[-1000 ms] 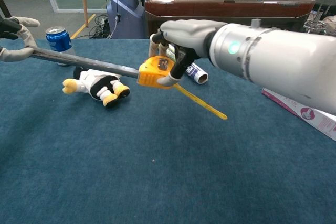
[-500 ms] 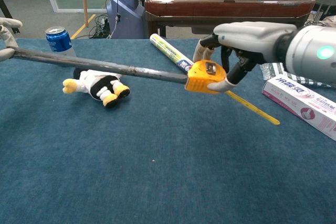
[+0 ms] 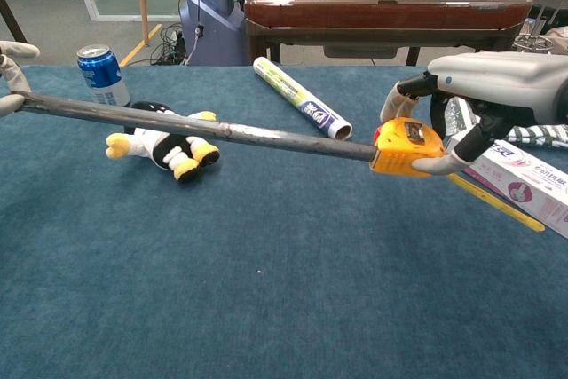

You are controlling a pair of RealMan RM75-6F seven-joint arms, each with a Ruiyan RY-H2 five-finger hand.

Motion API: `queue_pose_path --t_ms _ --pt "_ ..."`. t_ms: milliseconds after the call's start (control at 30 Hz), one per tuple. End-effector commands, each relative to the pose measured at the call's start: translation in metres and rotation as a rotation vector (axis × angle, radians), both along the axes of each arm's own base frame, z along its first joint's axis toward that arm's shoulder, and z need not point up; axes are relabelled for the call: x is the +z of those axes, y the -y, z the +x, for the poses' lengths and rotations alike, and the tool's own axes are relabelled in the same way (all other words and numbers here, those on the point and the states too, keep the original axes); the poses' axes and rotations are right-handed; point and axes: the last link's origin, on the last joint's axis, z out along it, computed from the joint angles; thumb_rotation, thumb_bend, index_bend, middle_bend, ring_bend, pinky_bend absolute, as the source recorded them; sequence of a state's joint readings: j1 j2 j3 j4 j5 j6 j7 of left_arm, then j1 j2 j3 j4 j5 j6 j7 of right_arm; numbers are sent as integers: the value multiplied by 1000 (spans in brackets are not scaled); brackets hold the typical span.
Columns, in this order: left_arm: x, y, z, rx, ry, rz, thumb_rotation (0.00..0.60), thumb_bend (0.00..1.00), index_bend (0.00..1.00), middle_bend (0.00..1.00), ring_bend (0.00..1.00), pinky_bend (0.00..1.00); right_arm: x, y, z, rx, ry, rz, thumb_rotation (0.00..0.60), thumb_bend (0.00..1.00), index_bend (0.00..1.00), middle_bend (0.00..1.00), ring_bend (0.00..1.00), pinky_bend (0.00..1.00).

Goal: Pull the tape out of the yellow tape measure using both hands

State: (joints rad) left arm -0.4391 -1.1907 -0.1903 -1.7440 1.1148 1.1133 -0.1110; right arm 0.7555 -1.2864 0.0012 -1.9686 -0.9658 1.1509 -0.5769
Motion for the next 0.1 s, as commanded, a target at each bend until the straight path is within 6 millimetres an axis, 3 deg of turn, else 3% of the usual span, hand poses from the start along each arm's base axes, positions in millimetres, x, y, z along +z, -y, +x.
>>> queue_pose_path --t_ms 33,100 --pt "0 -1 0 2 1 3 600 470 605 4 0 0 0 -1 0 2 2 5 600 549 550 537 449 227" --pt "0 -1 -1 3 2 0 600 470 605 4 0 0 -1 -2 0 4 1 8 600 549 550 537 449 227"
